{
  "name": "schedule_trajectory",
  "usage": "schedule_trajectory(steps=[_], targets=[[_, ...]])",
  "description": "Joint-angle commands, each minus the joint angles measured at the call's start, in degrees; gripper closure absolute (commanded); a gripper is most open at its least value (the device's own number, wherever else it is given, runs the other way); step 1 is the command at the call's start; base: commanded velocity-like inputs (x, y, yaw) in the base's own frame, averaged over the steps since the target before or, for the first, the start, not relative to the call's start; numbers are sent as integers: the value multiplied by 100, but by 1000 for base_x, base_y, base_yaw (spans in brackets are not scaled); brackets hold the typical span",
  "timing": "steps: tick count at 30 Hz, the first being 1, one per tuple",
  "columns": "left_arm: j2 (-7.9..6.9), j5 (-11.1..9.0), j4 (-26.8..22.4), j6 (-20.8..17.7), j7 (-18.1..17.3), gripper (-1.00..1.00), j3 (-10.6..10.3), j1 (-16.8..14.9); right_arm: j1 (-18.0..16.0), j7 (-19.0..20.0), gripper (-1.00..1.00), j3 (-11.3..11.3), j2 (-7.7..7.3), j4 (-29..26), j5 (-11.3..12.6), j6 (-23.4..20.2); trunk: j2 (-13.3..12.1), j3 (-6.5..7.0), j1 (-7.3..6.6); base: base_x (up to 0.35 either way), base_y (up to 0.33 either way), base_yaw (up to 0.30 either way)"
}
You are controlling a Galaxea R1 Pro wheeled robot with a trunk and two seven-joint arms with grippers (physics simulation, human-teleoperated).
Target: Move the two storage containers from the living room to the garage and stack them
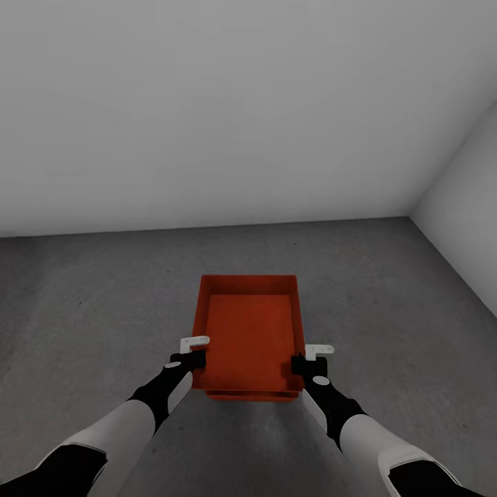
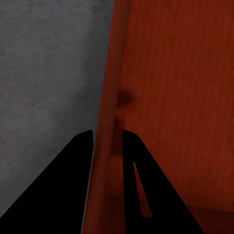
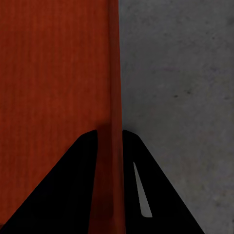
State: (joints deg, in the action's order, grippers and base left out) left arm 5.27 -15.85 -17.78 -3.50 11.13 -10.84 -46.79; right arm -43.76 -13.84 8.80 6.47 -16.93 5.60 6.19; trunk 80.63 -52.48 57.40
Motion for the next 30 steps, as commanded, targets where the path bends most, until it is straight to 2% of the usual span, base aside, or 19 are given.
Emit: schedule_trajectory(steps=[1, 5, 30], targets=[[-272, -41, 301, -37, 82, 100, -15, 3, -10, -286, 100, -141, -6, -21, -33, 40, 44, -21, 22, 0, 0, 0], [-272, -41, 301, -37, 82, 100, -19, 2, -10, -286, 100, -141, -6, -21, -33, 40, 204, -93, 110, 0, 0, 0], [-272, -43, 303, -37, 82, 100, -20, 2, -10, -286, 100, -141, -6, -21, -33, 40, 204, -93, 110, 0, 0, 0]])
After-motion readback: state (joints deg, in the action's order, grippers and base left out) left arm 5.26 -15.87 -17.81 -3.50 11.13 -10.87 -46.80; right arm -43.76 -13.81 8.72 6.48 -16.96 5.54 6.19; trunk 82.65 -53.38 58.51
